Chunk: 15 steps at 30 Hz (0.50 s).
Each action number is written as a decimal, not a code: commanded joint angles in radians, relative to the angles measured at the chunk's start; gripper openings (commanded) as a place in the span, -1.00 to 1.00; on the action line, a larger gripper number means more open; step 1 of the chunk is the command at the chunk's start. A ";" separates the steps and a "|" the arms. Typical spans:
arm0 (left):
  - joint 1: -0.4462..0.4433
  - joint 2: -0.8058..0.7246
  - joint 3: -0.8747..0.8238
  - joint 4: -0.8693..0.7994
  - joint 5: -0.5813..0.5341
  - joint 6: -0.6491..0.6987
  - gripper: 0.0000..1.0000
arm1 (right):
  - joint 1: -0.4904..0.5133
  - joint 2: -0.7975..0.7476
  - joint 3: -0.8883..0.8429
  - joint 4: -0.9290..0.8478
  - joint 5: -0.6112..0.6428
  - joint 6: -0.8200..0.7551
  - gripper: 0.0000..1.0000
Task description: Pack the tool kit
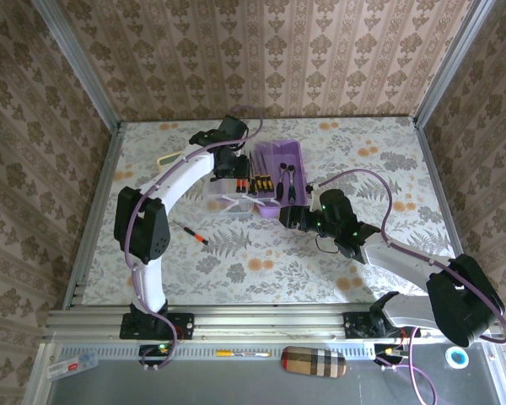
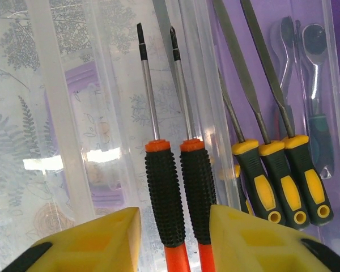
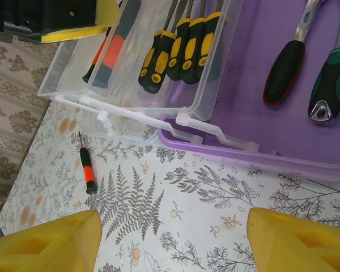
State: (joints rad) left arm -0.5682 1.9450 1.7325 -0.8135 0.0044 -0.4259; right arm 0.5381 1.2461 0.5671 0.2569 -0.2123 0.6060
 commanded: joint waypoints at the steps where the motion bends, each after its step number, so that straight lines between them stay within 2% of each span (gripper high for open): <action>1: -0.008 -0.038 0.030 -0.038 0.021 -0.005 -0.15 | 0.005 -0.004 0.011 -0.005 0.021 -0.005 0.40; 7: -0.006 -0.133 0.060 -0.038 0.002 0.014 0.05 | 0.005 -0.002 0.011 0.000 0.013 -0.003 0.40; 10: -0.003 -0.199 0.056 -0.054 -0.056 0.024 0.12 | 0.005 -0.003 0.011 0.004 0.003 -0.002 0.40; 15: 0.021 -0.377 -0.145 0.036 -0.145 -0.024 0.25 | 0.006 -0.005 0.007 0.010 0.003 -0.003 0.41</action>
State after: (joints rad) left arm -0.5629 1.6558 1.6707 -0.7963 -0.0673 -0.4255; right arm 0.5381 1.2461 0.5671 0.2581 -0.2131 0.6060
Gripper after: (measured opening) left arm 0.617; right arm 0.701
